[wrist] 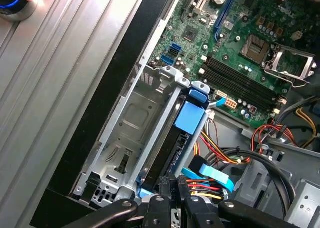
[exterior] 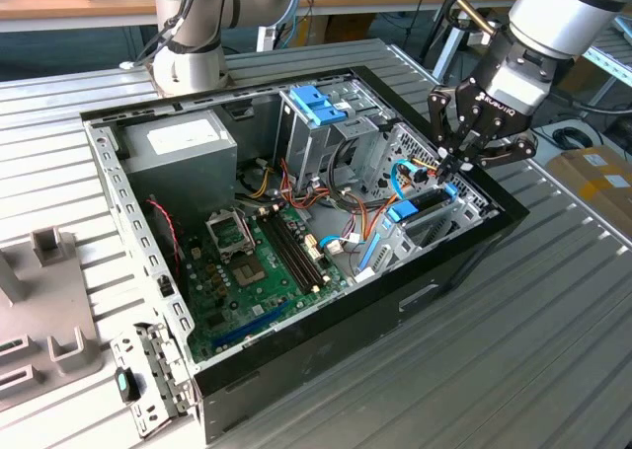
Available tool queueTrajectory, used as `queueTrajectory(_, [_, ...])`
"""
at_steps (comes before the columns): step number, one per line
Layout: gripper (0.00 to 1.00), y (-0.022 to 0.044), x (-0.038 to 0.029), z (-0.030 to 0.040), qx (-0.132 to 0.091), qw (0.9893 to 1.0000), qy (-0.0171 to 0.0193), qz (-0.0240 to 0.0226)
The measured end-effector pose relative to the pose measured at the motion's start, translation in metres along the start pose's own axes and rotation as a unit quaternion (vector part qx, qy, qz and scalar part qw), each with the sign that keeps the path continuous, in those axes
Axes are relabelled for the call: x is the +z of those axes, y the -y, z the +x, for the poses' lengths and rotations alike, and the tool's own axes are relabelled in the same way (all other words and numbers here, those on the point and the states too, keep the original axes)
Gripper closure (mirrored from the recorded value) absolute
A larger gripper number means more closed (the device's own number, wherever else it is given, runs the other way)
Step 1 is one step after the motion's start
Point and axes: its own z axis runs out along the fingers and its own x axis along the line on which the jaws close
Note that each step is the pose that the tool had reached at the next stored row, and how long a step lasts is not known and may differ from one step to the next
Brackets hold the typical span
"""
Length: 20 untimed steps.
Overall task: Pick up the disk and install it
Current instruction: 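Insert the first disk wire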
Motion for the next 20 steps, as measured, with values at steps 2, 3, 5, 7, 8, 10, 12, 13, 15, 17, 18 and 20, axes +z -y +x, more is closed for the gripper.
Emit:
queueTrajectory(2, [0.83,0.0000,0.0000,0.0000,0.003,1.0000,-0.0002,0.0000])
queueTrajectory(3, [0.83,0.0000,0.0000,0.0000,0.004,1.0000,-0.0003,0.0001])
queueTrajectory(5, [0.83,0.0000,0.0000,0.0000,0.008,1.0000,-0.0006,0.0001])
queueTrajectory(7, [0.83,0.0000,0.0001,0.0000,0.010,0.9999,-0.0007,0.0001])
queueTrajectory(8, [0.83,0.0000,0.0001,0.0000,0.011,0.9999,-0.0008,0.0001])
queueTrajectory(10, [0.83,0.0000,0.0001,0.0000,0.014,0.9999,-0.0009,0.0002])
queueTrajectory(12, [0.83,0.0000,0.0001,0.0000,0.016,0.9999,-0.0011,0.0002])
queueTrajectory(13, [0.83,0.0000,0.0001,0.0000,0.017,0.9999,-0.0012,0.0002])
queueTrajectory(15, [0.83,0.0000,0.0001,0.0000,0.019,0.9998,-0.0014,0.0002])
queueTrajectory(17, [0.83,0.0000,0.0001,0.0000,0.022,0.9998,-0.0016,0.0002])
queueTrajectory(18, [0.83,0.0000,0.0001,0.0000,0.023,0.9997,-0.0017,0.0002])
queueTrajectory(20, [0.83,0.0000,0.0001,0.0000,0.025,0.9997,-0.0019,0.0002])
